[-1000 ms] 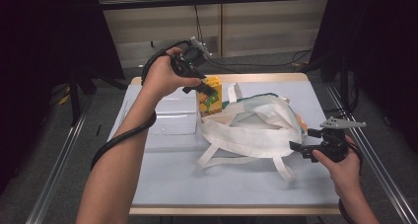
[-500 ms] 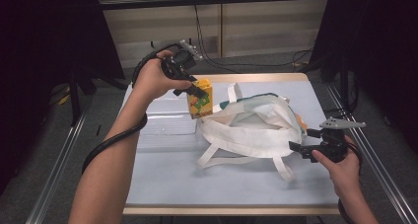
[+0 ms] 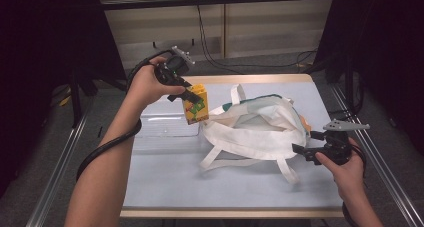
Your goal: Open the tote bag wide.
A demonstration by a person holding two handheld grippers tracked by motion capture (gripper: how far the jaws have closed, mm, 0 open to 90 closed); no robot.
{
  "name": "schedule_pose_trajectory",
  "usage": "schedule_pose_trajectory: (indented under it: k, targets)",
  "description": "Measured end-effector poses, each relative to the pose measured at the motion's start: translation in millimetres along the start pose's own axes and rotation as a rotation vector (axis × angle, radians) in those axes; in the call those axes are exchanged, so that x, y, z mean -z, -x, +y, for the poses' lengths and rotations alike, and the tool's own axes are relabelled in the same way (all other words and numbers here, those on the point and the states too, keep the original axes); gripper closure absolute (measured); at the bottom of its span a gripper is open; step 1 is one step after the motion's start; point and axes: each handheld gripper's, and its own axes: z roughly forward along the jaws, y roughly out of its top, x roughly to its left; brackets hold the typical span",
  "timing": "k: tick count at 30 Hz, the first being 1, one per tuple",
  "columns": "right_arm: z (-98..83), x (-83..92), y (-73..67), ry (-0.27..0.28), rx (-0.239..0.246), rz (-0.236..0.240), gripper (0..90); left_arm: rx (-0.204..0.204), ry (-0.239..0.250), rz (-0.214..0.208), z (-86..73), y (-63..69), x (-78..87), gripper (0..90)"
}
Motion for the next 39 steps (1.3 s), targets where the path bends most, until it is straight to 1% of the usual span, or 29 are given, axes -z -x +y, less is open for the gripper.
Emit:
schedule_pose_trajectory:
  k: [1,2,4,7,8,9,10,11,12,13,14,15,16,17,18,19,20,21,23,24,26,27,29,30,31,33,34,35,39]
  targets:
    - [0.1,-0.1,-0.2,0.000,0.001,-0.001,8.0,0.018,0.011,-0.001,-1.3,0.5,-0.1,49.1]
    - [0.2,-0.1,-0.3,0.000,-0.001,0.000,8.0,0.001,0.005,-0.004,-2.3,-1.2,1.4,49.1]
    - [0.4,-0.4,-0.7,-0.001,0.001,0.000,8.0,0.019,0.012,0.001,-4.1,-0.3,3.1,49.1]
    - [0.1,-1.8,-1.4,-0.004,0.003,0.002,8.0,0.020,0.024,-0.007,-6.4,-1.4,7.7,49.1]
    - [0.0,-2.2,-1.8,-0.008,0.002,0.002,8.0,0.007,0.015,-0.006,-7.1,-2.3,9.8,49.1]
    - [-0.1,-2.7,-1.8,-0.006,0.005,0.003,8.0,0.011,0.010,0.000,-8.2,-2.2,10.9,49.1]
    - [-0.2,-3.0,-1.9,-0.008,0.003,0.004,8.0,0.032,0.023,0.014,-9.9,-1.3,10.2,49.1]
    - [-0.4,-3.2,-1.8,-0.009,0.004,0.004,8.0,0.010,-0.003,0.009,-11.6,-3.7,11.8,49.1]
    - [-0.5,-3.2,-2.0,-0.010,0.002,0.004,8.0,0.022,0.006,0.011,-13.9,-3.9,11.8,49.1]
    - [-0.5,-3.2,-2.0,-0.010,0.003,0.004,8.0,0.020,0.002,0.005,-16.1,-5.2,12.3,49.1]
    - [-0.5,-3.2,-2.0,-0.009,0.003,0.004,8.0,0.045,0.020,0.011,-18.5,-4.2,10.8,49.0]
    - [-0.5,-3.3,-2.1,-0.009,0.003,0.003,8.0,0.013,-0.010,0.009,-20.5,-7.2,11.8,49.1]
    - [-0.5,-3.6,-2.3,-0.010,0.003,0.004,8.0,0.054,0.009,0.009,-23.2,-5.9,9.7,49.0]
    - [-0.6,-4.1,-2.5,-0.010,0.004,0.004,8.0,0.020,-0.019,0.005,-25.5,-9.1,10.0,49.0]
    - [-0.7,-4.7,-2.9,-0.012,0.008,0.006,8.0,0.027,-0.019,0.006,-27.2,-9.2,9.2,49.1]
    - [-0.7,-4.9,-3.2,-0.014,0.007,0.008,8.0,0.038,-0.005,0.006,-29.1,-9.2,7.2,49.0]
    - [-0.6,-5.2,-3.7,-0.016,0.006,0.006,8.0,0.040,-0.010,0.006,-31.0,-9.7,6.1,49.0]
    - [-0.5,-5.5,-3.7,-0.014,0.009,0.005,8.0,0.026,-0.021,0.002,-32.4,-11.1,5.4,49.0]
    - [-0.3,-5.7,-3.8,-0.013,0.010,0.006,8.0,0.059,-0.005,0.009,-35.6,-9.9,1.7,49.0]
    - [-0.2,-5.7,-4.1,-0.015,0.007,0.006,8.0,0.045,-0.009,0.004,-36.6,-11.0,0.6,49.0]
    - [-0.2,-5.9,-4.3,-0.014,0.008,0.006,8.0,0.051,-0.008,0.006,-39.2,-11.6,-1.6,49.0]
    - [-0.2,-6.1,-4.6,-0.015,0.009,0.008,8.0,0.025,-0.035,0.004,-40.4,-13.8,-1.1,49.0]
    - [-0.3,-6.3,-4.8,-0.016,0.010,0.008,8.0,0.049,-0.018,0.005,-43.3,-13.4,-4.1,49.0]
    - [-0.3,-6.3,-4.9,-0.017,0.010,0.008,8.0,0.019,-0.041,0.004,-44.2,-15.5,-4.0,49.0]
    - [-0.3,-6.3,-4.9,-0.016,0.009,0.008,8.0,0.051,-0.019,0.005,-45.7,-13.9,-6.3,49.0]
    - [-0.6,-6.1,-4.6,-0.016,0.009,0.006,8.0,0.053,-0.017,0.009,-47.8,-13.7,-8.6,49.0]
    - [-0.7,-5.9,-4.4,-0.016,0.010,0.004,8.0,0.014,-0.044,0.004,-48.4,-16.4,-7.9,49.0]
    - [-0.8,-5.6,-4.3,-0.016,0.010,0.003,8.0,0.030,-0.035,0.002,-49.7,-15.8,-9.6,49.0]
    - [-0.2,-4.9,-4.7,-0.014,0.007,0.003,8.0,0.044,-0.030,0.001,-52.9,-14.9,-15.1,48.9]
